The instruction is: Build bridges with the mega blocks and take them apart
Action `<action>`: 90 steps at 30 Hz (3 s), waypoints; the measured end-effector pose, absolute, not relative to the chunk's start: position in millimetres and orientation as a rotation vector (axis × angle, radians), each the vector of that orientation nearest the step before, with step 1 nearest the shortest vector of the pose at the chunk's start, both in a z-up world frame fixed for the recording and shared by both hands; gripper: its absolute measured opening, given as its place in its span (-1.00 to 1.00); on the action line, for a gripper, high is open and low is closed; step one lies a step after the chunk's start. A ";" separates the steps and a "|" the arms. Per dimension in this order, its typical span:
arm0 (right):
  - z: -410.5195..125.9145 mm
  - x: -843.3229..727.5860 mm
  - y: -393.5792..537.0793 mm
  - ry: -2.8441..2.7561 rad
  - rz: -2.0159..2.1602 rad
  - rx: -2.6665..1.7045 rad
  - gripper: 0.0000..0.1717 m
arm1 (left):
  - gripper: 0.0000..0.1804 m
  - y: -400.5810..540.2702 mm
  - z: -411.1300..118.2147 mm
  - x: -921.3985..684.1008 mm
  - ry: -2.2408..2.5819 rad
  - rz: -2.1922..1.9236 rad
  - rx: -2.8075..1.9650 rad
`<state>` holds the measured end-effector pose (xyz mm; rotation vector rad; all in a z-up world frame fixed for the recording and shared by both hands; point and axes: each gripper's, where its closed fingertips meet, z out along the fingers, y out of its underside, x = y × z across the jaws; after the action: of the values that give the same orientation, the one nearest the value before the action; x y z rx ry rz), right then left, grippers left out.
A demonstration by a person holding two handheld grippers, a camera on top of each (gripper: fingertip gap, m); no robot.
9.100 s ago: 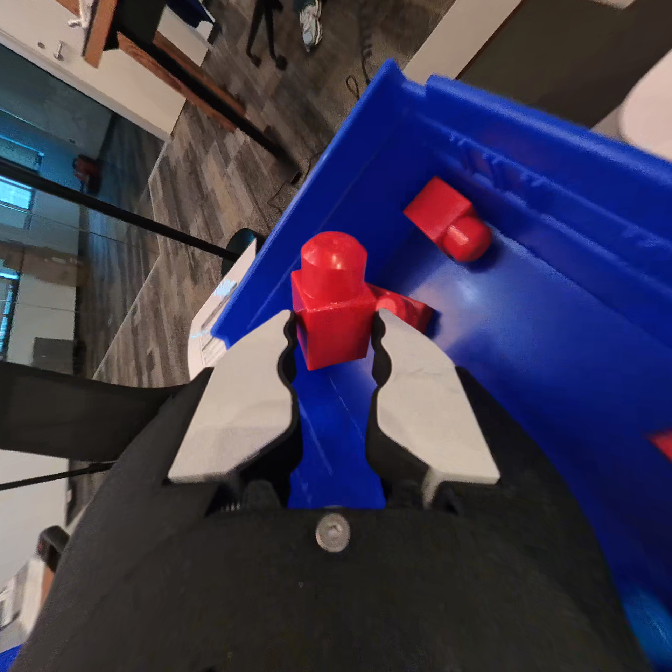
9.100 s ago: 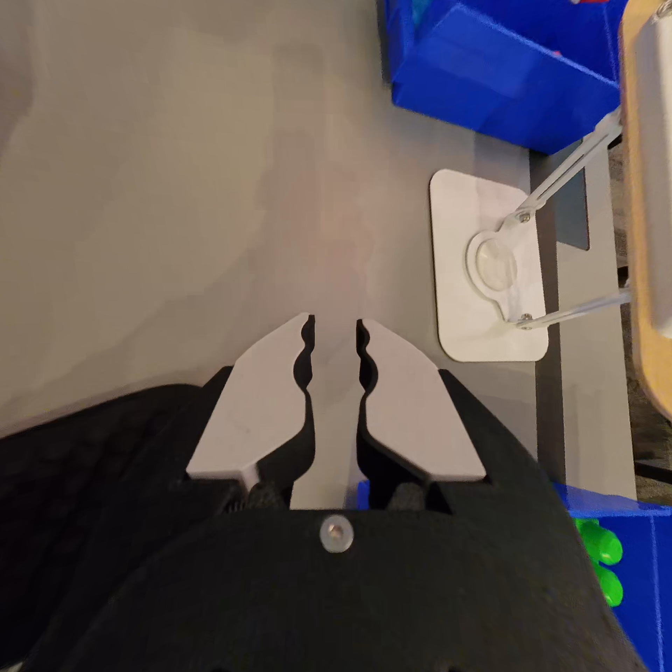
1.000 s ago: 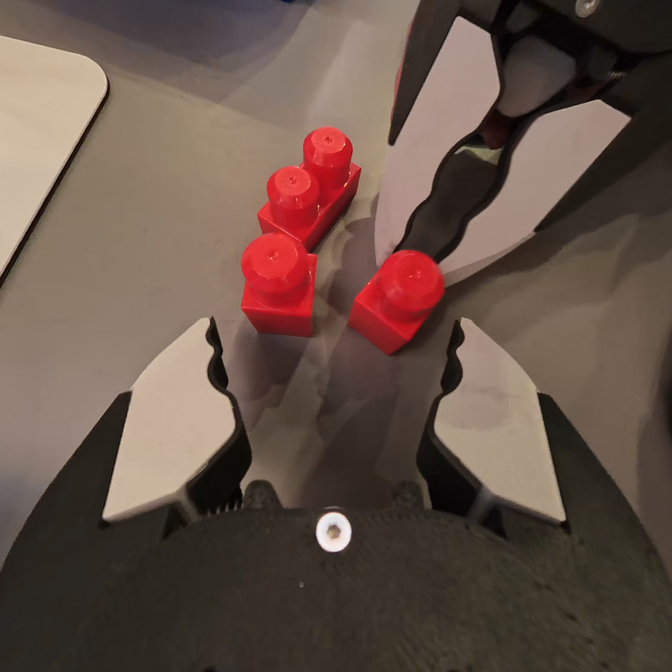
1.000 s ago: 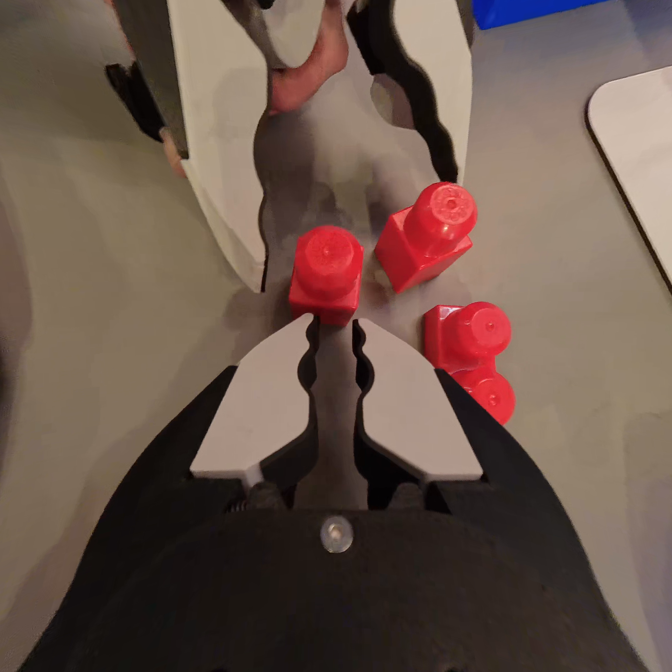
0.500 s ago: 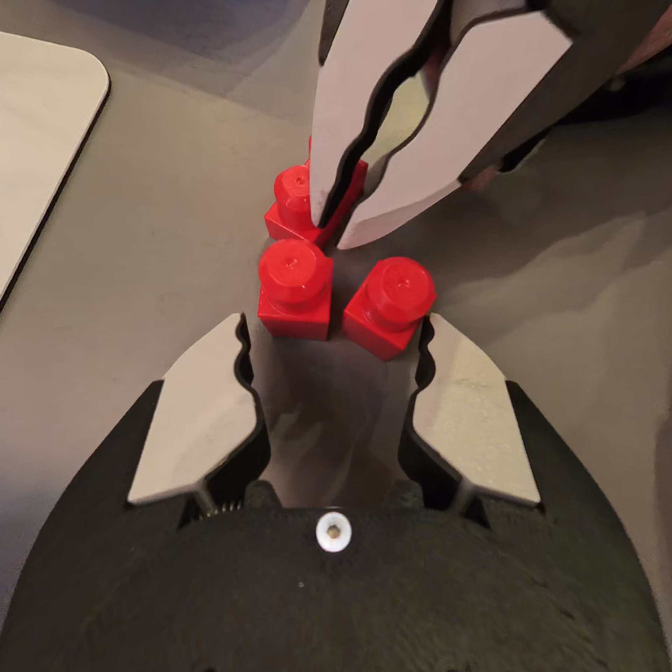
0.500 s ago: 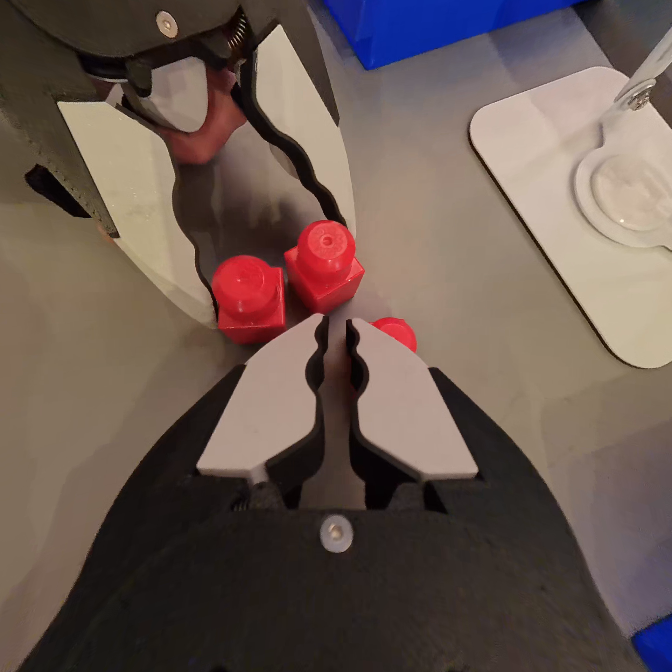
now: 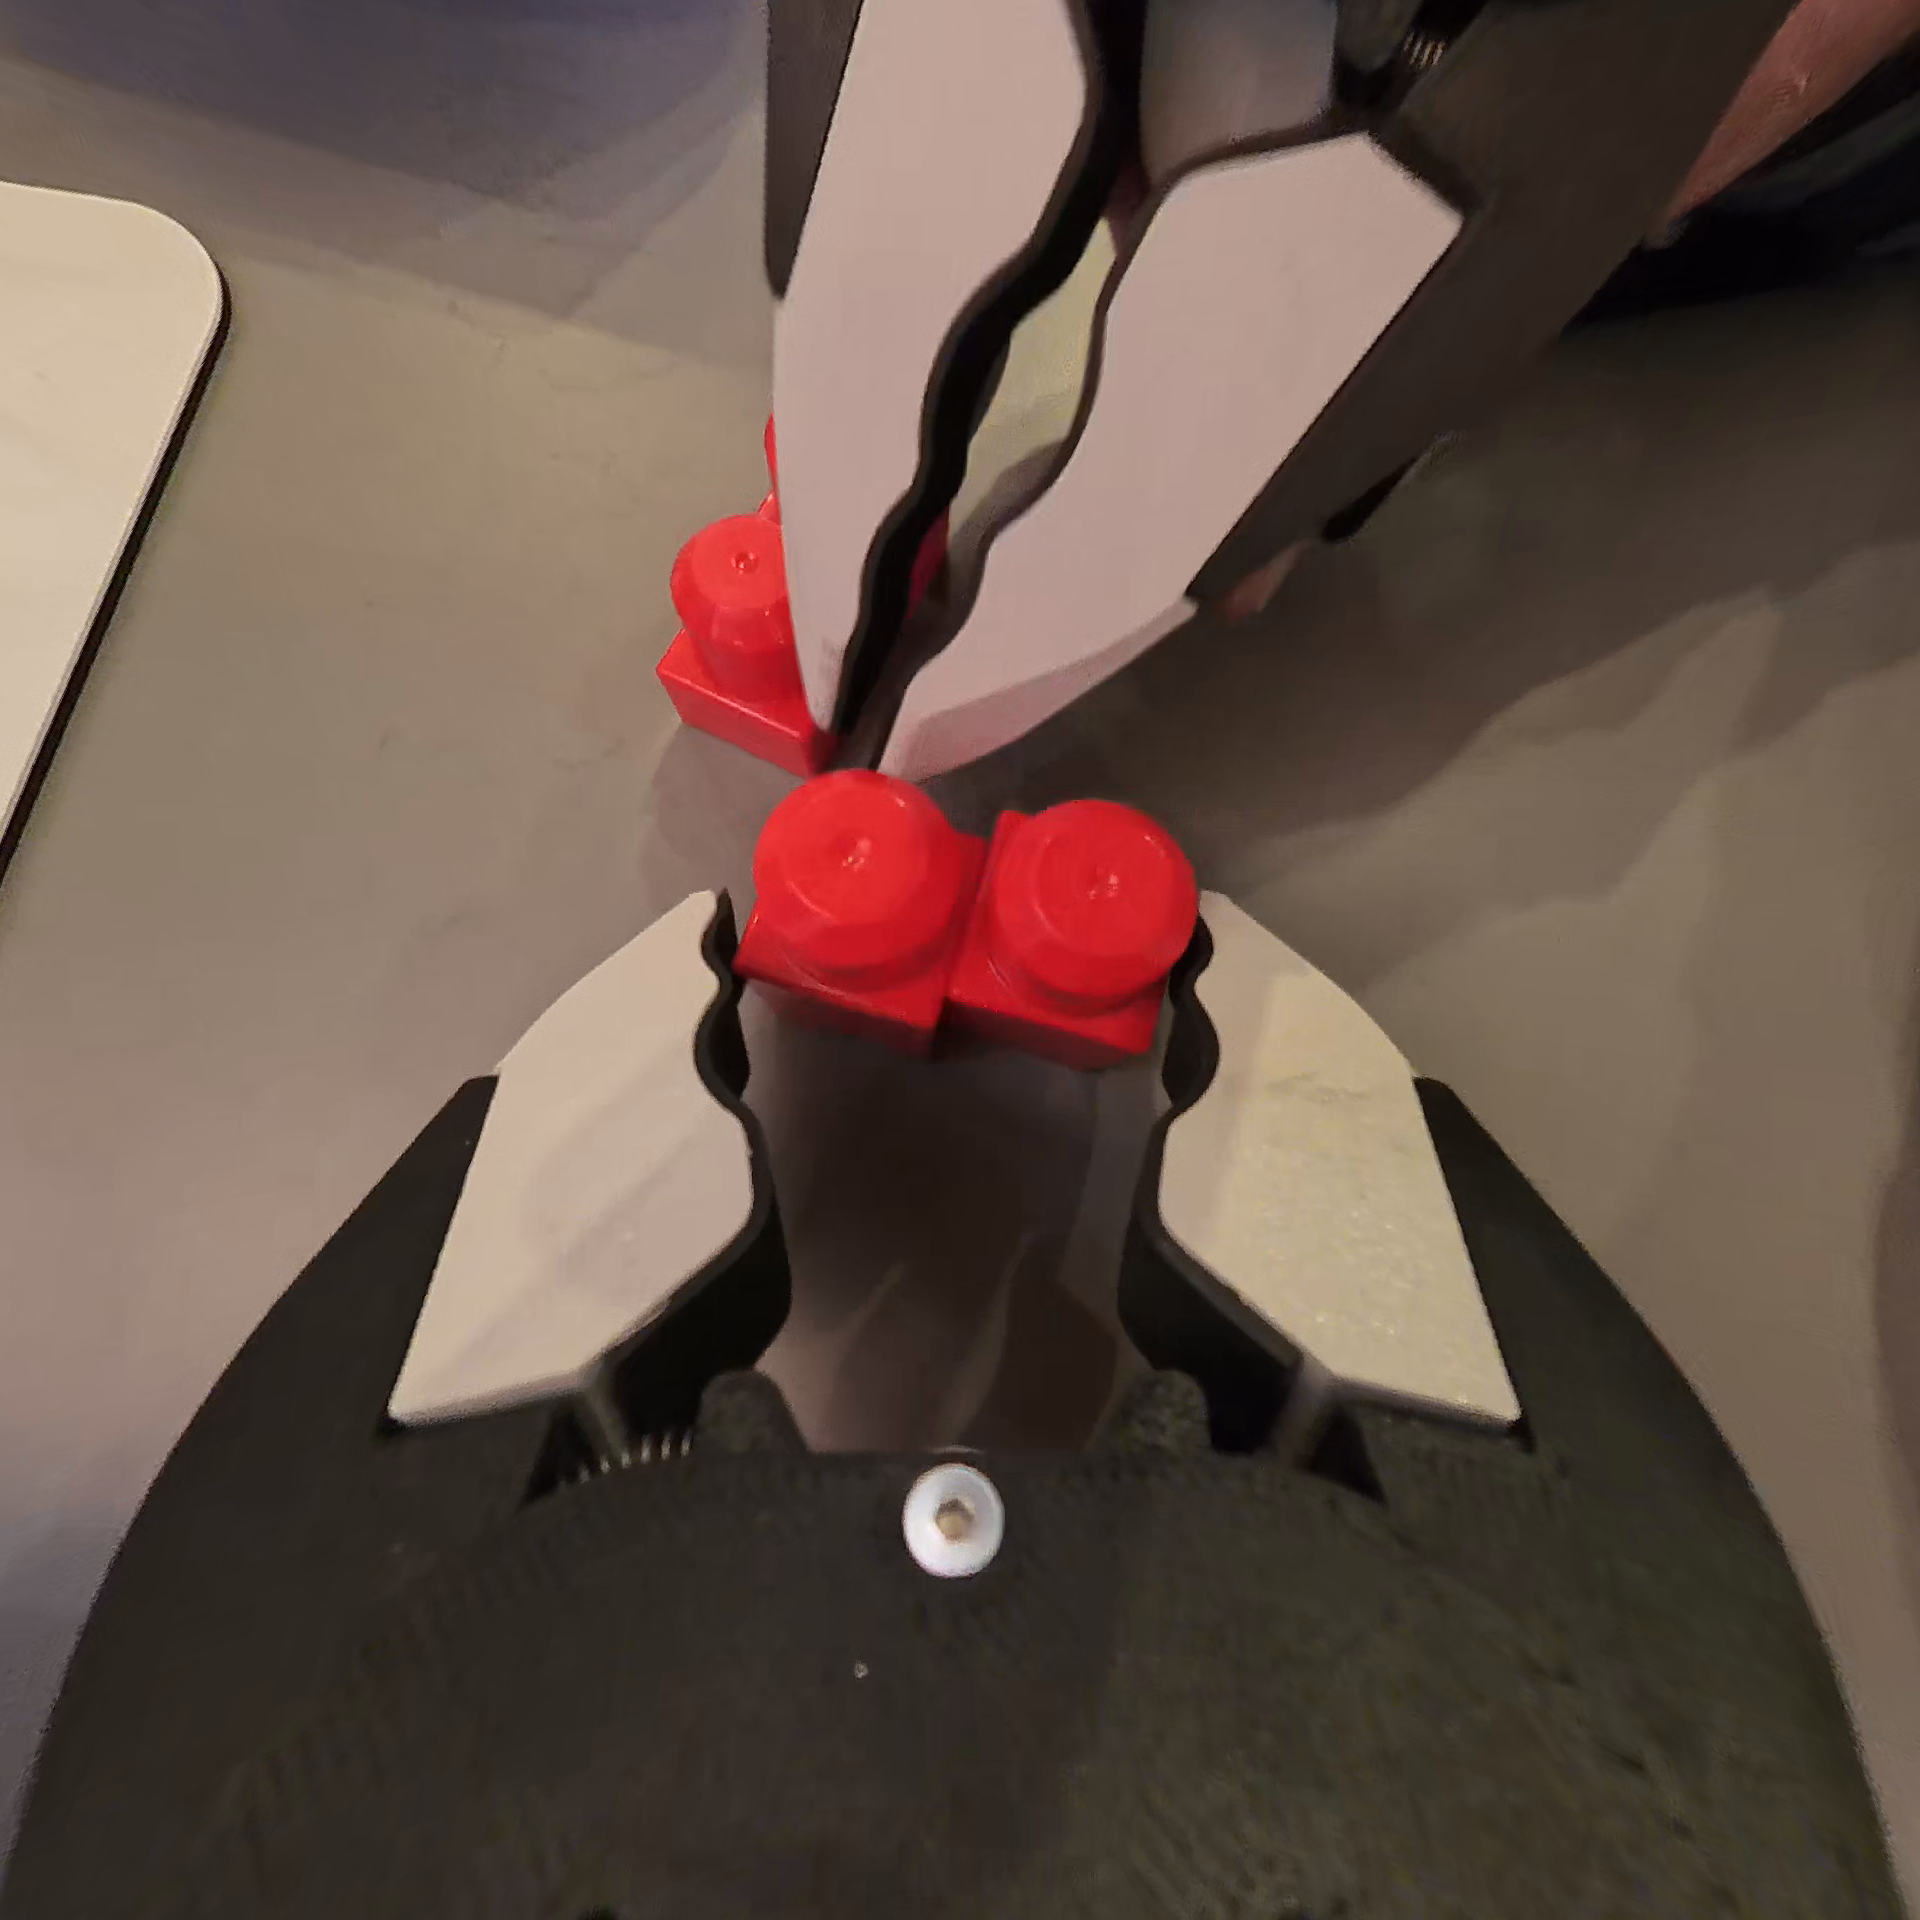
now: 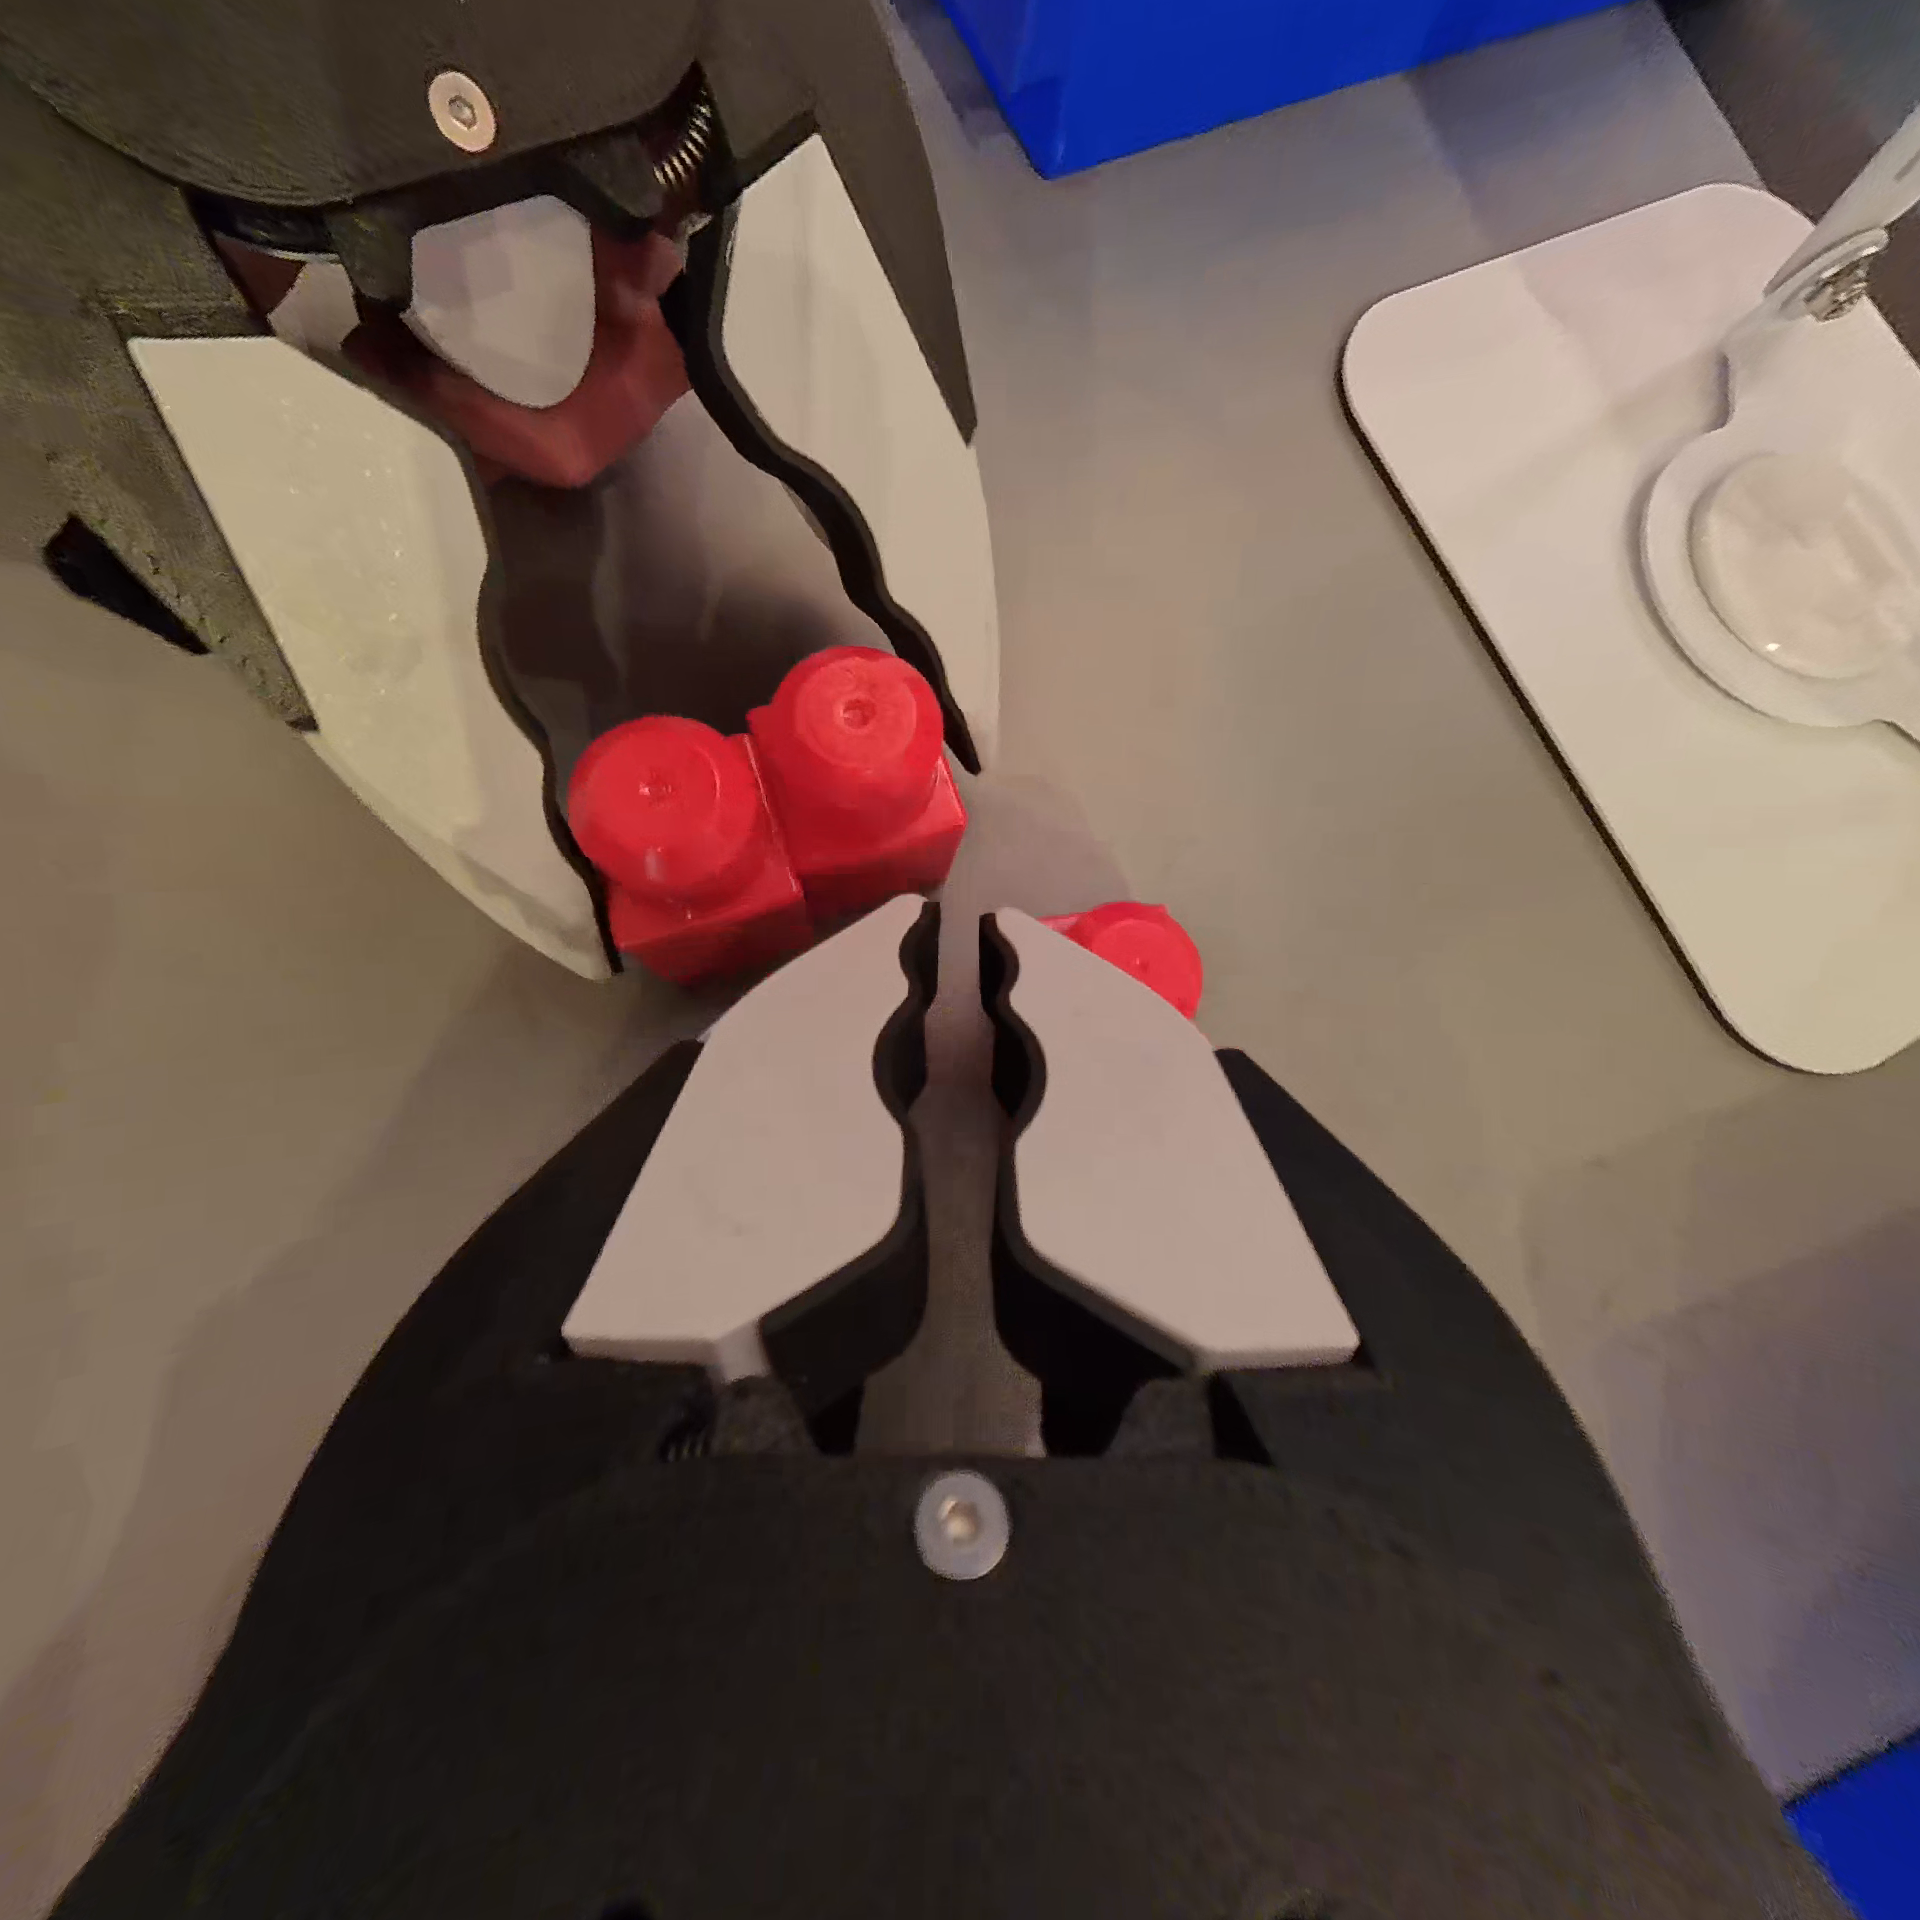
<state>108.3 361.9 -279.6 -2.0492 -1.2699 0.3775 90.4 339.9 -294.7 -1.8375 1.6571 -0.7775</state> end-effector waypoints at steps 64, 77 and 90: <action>-293.8 99.3 340.5 -1.320 0.482 -2.106 -0.99 | -0.15 337.7 -299.8 88.9 1.872 -0.776 -1.718; -276.4 106.1 337.3 -1.311 0.509 -2.072 -0.88 | -0.17 335.8 -297.9 88.4 1.853 -0.763 -1.703; -273.5 148.9 369.9 -1.506 0.225 -2.021 -0.49 | -0.18 341.1 -279.8 76.9 1.747 -0.833 -1.750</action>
<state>148.9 369.9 -273.5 -2.0213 -1.5064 0.2250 76.9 341.1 -279.8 -1.7504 1.7474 -0.8332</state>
